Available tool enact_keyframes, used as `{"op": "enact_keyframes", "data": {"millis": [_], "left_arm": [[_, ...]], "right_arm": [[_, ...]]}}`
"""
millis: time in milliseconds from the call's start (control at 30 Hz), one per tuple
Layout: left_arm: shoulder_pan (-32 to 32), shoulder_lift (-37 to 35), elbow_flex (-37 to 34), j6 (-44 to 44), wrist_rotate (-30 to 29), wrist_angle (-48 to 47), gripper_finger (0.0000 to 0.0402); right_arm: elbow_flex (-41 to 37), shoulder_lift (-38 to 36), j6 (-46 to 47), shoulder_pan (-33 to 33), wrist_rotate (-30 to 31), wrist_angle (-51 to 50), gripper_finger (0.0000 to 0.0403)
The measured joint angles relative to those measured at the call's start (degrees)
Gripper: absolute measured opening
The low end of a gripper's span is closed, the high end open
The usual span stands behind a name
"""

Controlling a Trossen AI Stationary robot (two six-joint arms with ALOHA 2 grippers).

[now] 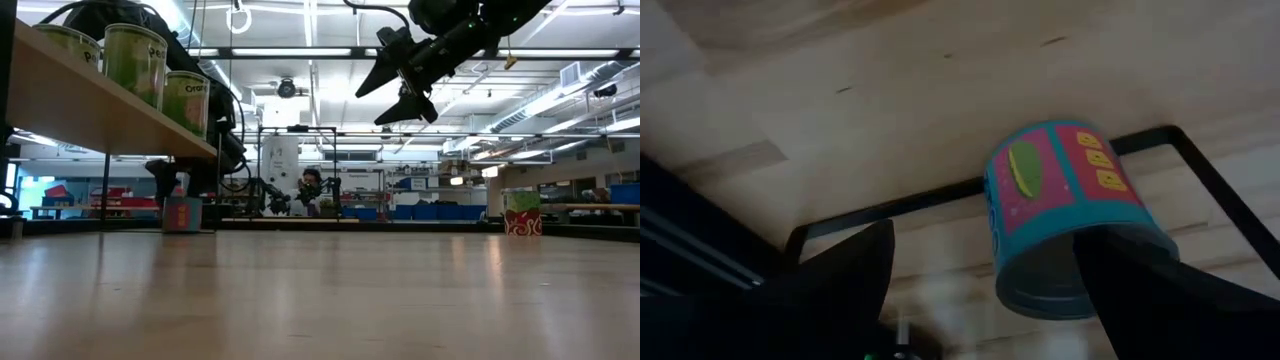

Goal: Pick and place cans onto a shelf
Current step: Put the canned corn on the shelf

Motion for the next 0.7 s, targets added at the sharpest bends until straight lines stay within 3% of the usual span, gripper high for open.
{"op": "enact_keyframes", "data": {"millis": [700], "left_arm": [[0.1, 0.0, 6.1, -0.4, -3.5, -0.3, 0.0316]], "right_arm": [[0.0, 0.0, 0.0, 0.0, 0.0, -0.2, 0.0347]]}}
